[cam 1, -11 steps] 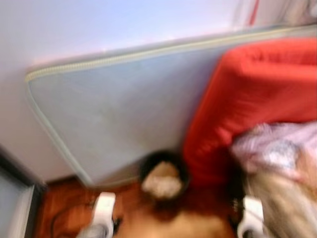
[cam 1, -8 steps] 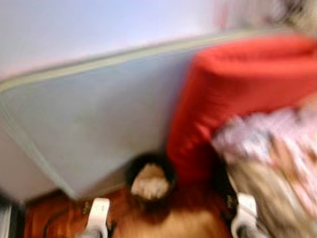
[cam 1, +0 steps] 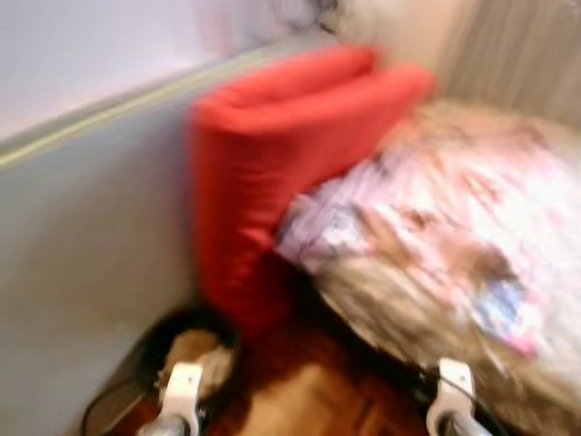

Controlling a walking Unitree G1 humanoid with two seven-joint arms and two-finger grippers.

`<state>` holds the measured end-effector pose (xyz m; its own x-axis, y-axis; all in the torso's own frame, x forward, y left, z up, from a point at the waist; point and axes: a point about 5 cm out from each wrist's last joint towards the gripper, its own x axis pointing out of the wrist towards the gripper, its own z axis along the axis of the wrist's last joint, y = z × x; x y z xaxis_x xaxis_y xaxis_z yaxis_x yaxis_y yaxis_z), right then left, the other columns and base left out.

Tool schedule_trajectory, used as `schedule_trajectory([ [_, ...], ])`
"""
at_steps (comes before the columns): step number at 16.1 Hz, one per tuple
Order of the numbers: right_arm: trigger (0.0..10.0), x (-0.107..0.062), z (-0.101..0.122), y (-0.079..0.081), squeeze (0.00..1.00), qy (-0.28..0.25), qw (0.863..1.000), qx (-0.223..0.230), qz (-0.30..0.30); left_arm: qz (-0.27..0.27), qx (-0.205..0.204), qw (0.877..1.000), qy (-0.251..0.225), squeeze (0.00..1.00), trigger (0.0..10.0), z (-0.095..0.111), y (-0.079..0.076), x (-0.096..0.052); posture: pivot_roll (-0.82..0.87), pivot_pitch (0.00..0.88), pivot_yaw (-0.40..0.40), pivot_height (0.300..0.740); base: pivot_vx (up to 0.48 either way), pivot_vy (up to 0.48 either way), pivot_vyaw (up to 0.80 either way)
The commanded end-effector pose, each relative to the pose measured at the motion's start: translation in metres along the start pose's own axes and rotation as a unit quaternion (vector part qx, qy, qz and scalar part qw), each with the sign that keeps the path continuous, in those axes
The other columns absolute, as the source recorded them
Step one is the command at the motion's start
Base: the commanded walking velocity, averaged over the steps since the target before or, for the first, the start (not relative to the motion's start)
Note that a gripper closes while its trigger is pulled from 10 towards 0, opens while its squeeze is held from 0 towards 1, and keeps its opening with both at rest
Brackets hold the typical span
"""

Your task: Clean up the room

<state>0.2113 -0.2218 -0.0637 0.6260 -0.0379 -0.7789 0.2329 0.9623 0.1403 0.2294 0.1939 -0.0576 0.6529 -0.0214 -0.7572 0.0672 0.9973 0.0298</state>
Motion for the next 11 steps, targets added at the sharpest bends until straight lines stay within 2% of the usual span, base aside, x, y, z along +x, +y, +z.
schedule_trajectory([
  [1,10.0,0.0015,0.0039,0.0058,0.0,-0.004,1.0,-0.001,0.007,0.006,0.004,1.0,0.012,0.0,10.0,-0.0056,0.0051,-0.0015,-0.02,0.0,0.029,0.74,0.0,0.0,-0.8],
  [11,10.0,0.0015,0.0038,0.0057,0.0,-0.003,1.0,-0.001,0.006,0.003,0.004,1.0,0.012,0.0,10.0,-0.0056,0.0048,-0.0015,-0.02,0.0,0.033,0.74,0.0,0.0,-0.8],
])
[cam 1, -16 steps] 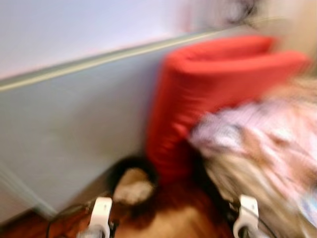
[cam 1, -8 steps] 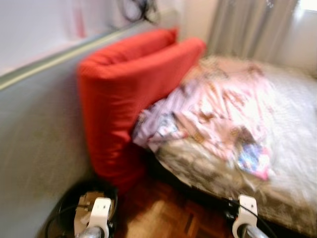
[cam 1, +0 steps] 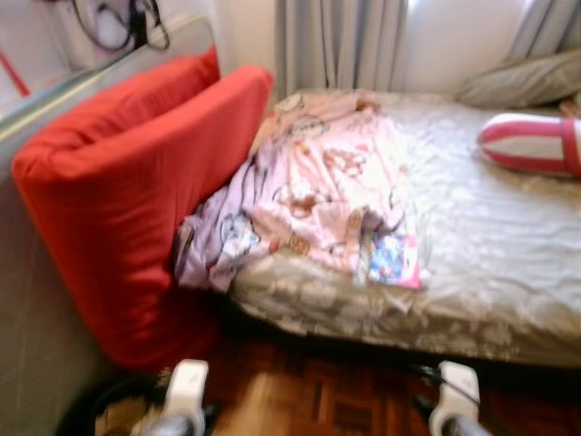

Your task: Clean up the room

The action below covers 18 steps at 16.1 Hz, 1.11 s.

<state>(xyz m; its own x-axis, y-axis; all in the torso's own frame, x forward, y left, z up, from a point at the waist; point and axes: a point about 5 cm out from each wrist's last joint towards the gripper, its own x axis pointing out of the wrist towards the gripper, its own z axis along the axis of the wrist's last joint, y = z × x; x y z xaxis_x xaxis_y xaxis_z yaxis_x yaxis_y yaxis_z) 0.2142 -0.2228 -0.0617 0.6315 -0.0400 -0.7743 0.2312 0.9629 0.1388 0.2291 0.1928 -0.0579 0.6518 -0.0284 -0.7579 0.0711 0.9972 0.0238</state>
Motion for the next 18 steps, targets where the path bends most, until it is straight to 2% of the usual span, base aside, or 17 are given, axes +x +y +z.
schedule_trajectory([
  [1,10.0,0.0012,0.0002,0.0058,0.0,0.0,1.0,0.0,0.006,0.006,0.005,1.0,0.012,0.0,10.0,-0.0053,0.0058,-0.0016,-0.02,0.0,0.033,0.74,0.0,0.0,-0.8],
  [6,10.0,0.0011,0.0009,0.0057,0.0,-0.003,1.0,0.0,0.006,0.006,0.003,1.0,0.012,0.0,10.0,-0.0052,0.0057,-0.0015,-0.02,0.0,0.034,0.74,0.0,0.0,-0.75],
  [13,10.0,0.0011,0.0015,0.0053,0.0,-0.011,1.0,0.011,0.001,0.005,-0.004,1.0,0.012,0.0,10.0,-0.0056,0.0054,-0.0015,-0.02,0.0,0.035,0.74,0.0,0.0,0.0],
  [16,10.0,0.0011,0.0035,0.005,0.0,-0.011,1.0,-0.023,0.004,0.004,-0.012,1.0,0.014,0.0,10.0,-0.0063,0.0052,-0.0016,-0.02,0.0,0.035,0.74,0.0,0.0,0.27],
  [17,10.0,0.0011,0.0035,0.0051,0.0,-0.012,1.0,-0.02,0.004,0.003,-0.012,1.0,0.014,0.0,10.0,-0.0062,0.0051,-0.0016,-0.02,0.0,0.035,0.74,0.0,0.0,0.8],
  [18,10.0,0.0011,0.0023,0.0049,0.0,-0.013,1.0,0.001,-0.001,0.003,-0.011,1.0,0.014,0.0,10.0,-0.0062,0.005,-0.0016,-0.02,0.0,0.035,0.74,0.0,0.0,0.0],
])
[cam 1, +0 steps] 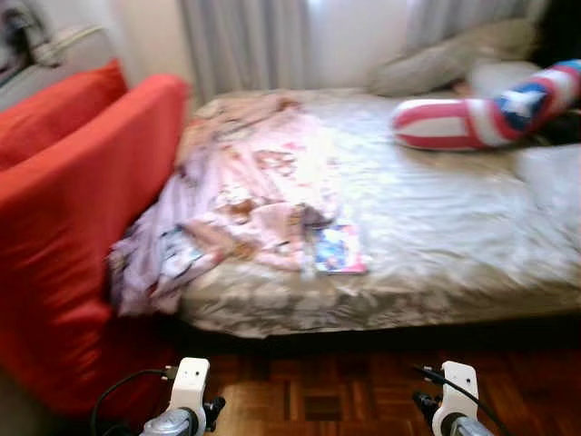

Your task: Clean up the room

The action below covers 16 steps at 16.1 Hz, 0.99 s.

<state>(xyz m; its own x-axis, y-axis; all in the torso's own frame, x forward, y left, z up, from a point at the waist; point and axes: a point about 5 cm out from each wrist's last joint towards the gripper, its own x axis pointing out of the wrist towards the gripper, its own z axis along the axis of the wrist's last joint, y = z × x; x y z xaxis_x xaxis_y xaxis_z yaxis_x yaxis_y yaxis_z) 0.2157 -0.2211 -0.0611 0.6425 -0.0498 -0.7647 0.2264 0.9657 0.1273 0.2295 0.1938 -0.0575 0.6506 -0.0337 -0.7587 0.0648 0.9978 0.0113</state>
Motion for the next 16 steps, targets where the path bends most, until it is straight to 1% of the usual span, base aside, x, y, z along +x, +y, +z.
schedule_trajectory([
  [1,10.0,0.0006,0.0006,0.0027,0.0,-0.004,1.0,0.016,-0.003,0.005,-0.005,1.0,0.014,0.0,10.0,-0.0067,0.0041,-0.0015,-0.02,0.0,0.035,0.74,0.0,0.0,0.0],
  [6,10.0,0.0006,0.0015,0.0026,0.0,-0.008,1.0,0.014,-0.002,0.003,-0.005,1.0,0.015,0.0,10.0,-0.0069,0.0037,-0.0014,-0.03,0.0,0.033,0.74,0.0,0.0,0.0],
  [8,10.0,0.0006,0.0019,0.0024,0.0,-0.009,1.0,0.009,-0.002,0.002,-0.007,1.0,0.014,0.0,10.0,-0.0068,0.0036,-0.0014,-0.03,0.0,0.033,0.74,0.264,0.0,0.0],
  [10,10.0,0.0006,0.0031,0.002,0.0,-0.007,1.0,-0.017,-0.001,0.002,-0.009,1.0,0.014,0.0,10.0,-0.0069,0.0036,-0.0014,-0.03,0.0,0.033,0.74,0.302,0.0,0.0],
  [13,10.0,0.0006,0.0029,0.0026,0.0,-0.009,1.0,-0.007,0.004,0.001,-0.008,1.0,0.015,0.0,10.0,-0.007,0.0035,-0.0015,-0.03,0.0,0.034,0.74,0.303,0.0,0.71],
  [14,10.0,0.0006,0.0025,0.0023,0.0,-0.012,1.0,0.005,-0.003,0.001,-0.009,1.0,0.014,0.0,10.0,-0.0069,0.0036,-0.0015,-0.03,0.0,0.033,0.74,0.311,0.0,0.0],
  [16,10.0,0.0006,0.0026,0.0023,0.0,-0.013,1.0,0.007,-0.004,0.001,-0.009,1.0,0.015,0.0,10.0,-0.0069,0.0036,-0.0015,-0.03,0.0,0.033,0.74,0.321,0.0,0.0],
])
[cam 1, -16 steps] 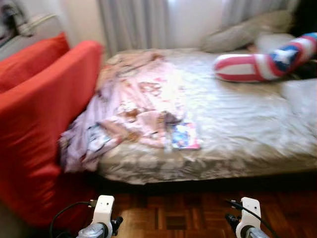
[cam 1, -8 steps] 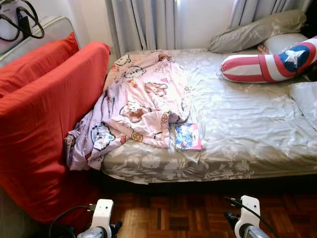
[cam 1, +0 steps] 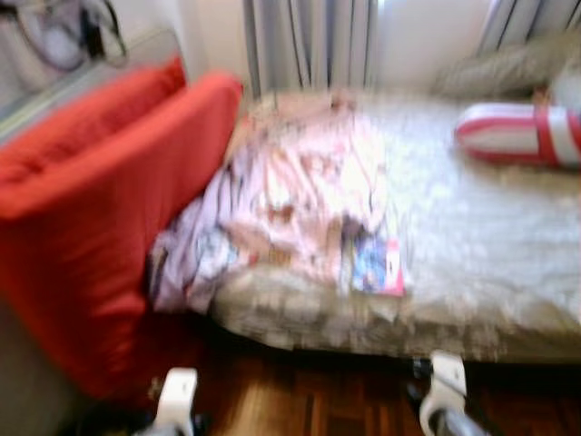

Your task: Clean up the room

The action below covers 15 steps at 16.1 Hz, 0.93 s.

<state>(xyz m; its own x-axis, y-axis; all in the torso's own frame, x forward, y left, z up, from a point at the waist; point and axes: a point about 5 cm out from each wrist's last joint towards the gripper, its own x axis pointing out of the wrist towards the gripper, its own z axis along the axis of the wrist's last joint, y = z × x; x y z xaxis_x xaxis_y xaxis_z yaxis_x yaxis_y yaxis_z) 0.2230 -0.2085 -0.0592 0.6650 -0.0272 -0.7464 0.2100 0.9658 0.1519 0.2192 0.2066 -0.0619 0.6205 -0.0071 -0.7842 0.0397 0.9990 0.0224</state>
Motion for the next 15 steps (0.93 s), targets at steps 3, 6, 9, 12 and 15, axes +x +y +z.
schedule_trajectory([
  [3,10.0,-0.0025,-0.0006,-0.0122,0.0,-0.004,1.0,0.007,-0.023,-0.012,-0.002,1.0,-0.006,0.0,10.0,0.0045,-0.0087,0.0019,-0.03,0.0,0.033,0.74,0.324,0.0,0.0],
  [6,10.0,-0.0024,-0.0007,-0.012,0.0,-0.004,1.0,0.007,-0.022,-0.012,-0.003,1.0,-0.006,0.0,10.0,0.0044,-0.0086,0.0019,-0.03,0.0,0.034,0.74,0.321,0.0,0.0],
  [9,10.0,-0.0026,0.0018,-0.0126,0.0,-0.014,1.0,-0.007,-0.023,-0.012,-0.003,1.0,-0.006,0.0,10.0,0.0044,-0.0089,0.0019,-0.03,0.0,0.033,0.74,0.324,0.0,0.27],
  [12,10.0,-0.0026,0.0006,-0.0129,0.0,-0.013,0.999,0.008,-0.031,-0.011,-0.001,1.0,-0.006,0.0,10.0,0.0046,-0.0084,0.0018,-0.03,0.0,0.034,0.74,0.306,0.0,0.27],
  [15,10.0,-0.0027,0.0006,-0.0129,0.0,-0.017,0.999,0.013,-0.032,-0.01,-0.002,1.0,-0.007,0.0,10.0,0.0046,-0.0084,0.0018,-0.03,0.0,0.035,0.74,0.273,0.0,0.0],
])
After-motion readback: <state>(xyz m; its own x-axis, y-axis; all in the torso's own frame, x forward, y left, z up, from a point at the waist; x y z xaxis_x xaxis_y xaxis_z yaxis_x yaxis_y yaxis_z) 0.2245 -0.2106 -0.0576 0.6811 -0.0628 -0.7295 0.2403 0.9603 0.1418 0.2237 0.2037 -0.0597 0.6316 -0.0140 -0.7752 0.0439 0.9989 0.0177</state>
